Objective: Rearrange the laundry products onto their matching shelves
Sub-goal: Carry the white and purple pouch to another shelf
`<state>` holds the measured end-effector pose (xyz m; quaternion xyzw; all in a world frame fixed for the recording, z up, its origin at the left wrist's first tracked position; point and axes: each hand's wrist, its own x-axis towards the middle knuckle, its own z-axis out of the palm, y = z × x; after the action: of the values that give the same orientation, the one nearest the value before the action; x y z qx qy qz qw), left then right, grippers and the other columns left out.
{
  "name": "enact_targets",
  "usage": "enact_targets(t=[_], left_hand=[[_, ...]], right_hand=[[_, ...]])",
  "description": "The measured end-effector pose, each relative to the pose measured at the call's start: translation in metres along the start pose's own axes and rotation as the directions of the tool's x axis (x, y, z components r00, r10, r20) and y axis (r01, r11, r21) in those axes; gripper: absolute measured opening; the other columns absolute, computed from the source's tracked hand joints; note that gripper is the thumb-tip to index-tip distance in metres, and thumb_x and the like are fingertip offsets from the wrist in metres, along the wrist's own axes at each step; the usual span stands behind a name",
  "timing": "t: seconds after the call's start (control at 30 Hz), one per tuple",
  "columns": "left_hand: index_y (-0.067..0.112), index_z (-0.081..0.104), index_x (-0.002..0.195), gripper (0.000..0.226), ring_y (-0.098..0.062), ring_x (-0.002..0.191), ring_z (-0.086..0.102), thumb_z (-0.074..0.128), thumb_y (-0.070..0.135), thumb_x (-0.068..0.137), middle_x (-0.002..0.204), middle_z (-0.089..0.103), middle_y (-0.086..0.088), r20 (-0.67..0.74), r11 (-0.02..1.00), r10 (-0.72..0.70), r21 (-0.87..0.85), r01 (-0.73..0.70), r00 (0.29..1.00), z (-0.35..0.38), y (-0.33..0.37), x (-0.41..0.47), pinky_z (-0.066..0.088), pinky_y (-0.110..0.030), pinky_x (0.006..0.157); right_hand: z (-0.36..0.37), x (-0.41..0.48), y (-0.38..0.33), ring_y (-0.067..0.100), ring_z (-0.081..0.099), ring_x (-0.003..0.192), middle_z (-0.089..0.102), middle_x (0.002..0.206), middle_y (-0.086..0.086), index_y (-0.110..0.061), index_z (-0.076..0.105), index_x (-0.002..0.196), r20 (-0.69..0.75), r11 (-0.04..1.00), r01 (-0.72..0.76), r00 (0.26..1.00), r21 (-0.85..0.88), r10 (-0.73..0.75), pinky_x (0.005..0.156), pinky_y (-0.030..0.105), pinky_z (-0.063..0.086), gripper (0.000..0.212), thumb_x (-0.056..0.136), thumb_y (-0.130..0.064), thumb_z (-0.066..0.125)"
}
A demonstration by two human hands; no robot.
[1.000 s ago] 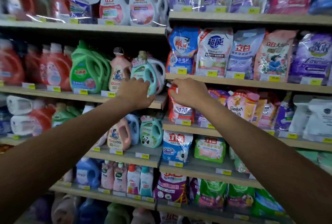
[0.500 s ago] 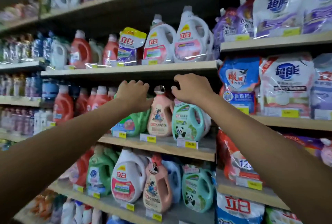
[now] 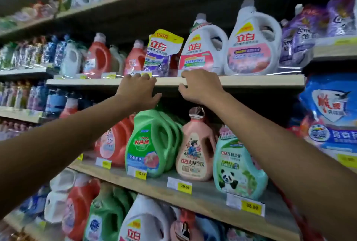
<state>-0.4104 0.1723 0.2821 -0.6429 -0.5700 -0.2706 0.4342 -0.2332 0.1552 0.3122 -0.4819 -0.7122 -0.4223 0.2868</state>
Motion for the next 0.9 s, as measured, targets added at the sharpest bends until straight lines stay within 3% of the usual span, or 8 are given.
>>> enact_targets(t=[0.23, 0.57, 0.73, 0.9], left_hand=[[0.012, 0.046, 0.131, 0.061, -0.036, 0.12, 0.05, 0.041, 0.055, 0.088, 0.132, 0.053, -0.014, -0.155, 0.997, -0.018, -0.071, 0.007, 0.988, 0.088, -0.055, 0.057, 0.036, -0.046, 0.099], [0.014, 0.049, 0.128, 0.061, -0.031, 0.121, 0.049, 0.03, 0.06, 0.092, 0.131, 0.053, -0.013, -0.297, 0.979, 0.097, -0.146, -0.145, 0.95, 0.154, -0.129, 0.161, 0.036, -0.045, 0.099], [0.01, 0.05, 0.125, 0.067, -0.029, 0.114, 0.054, 0.025, 0.064, 0.092, 0.123, 0.058, -0.015, -0.146, 0.917, 0.044, -0.386, -0.098, 0.988, 0.172, -0.141, 0.203, 0.043, -0.042, 0.095], [0.014, 0.037, 0.137, 0.071, -0.027, 0.116, 0.055, 0.025, 0.067, 0.091, 0.129, 0.056, -0.009, 0.077, 0.761, 0.109, -0.648, -0.033, 0.991, 0.192, -0.135, 0.219, 0.041, -0.041, 0.098]], right_hand=[[0.063, 0.062, -0.028, 0.034, 0.052, 0.113, 0.058, 0.122, 0.014, -0.009, 0.052, 0.121, -0.06, 0.994, -0.062, 0.997, -0.087, 0.057, 0.083, 0.038, 0.041, 0.039, 0.093, -0.033, 0.043], [0.119, 0.177, -0.056, 0.026, 0.058, 0.102, 0.061, 0.111, 0.01, -0.012, 0.054, 0.114, -0.074, 0.943, -0.252, 0.968, -0.218, 0.241, 0.072, 0.033, 0.04, 0.041, 0.097, -0.046, 0.036], [0.134, 0.206, -0.058, 0.021, 0.053, 0.088, 0.062, 0.103, 0.007, -0.011, 0.057, 0.106, -0.042, 0.884, -0.404, 0.913, -0.236, 0.406, 0.072, 0.031, 0.036, 0.054, 0.097, -0.057, 0.03], [0.15, 0.229, -0.055, 0.016, 0.05, 0.088, 0.056, 0.099, 0.001, -0.012, 0.049, 0.114, 0.002, 0.834, -0.552, 0.834, 0.009, 0.552, 0.072, 0.031, 0.04, 0.052, 0.091, -0.059, 0.046]])
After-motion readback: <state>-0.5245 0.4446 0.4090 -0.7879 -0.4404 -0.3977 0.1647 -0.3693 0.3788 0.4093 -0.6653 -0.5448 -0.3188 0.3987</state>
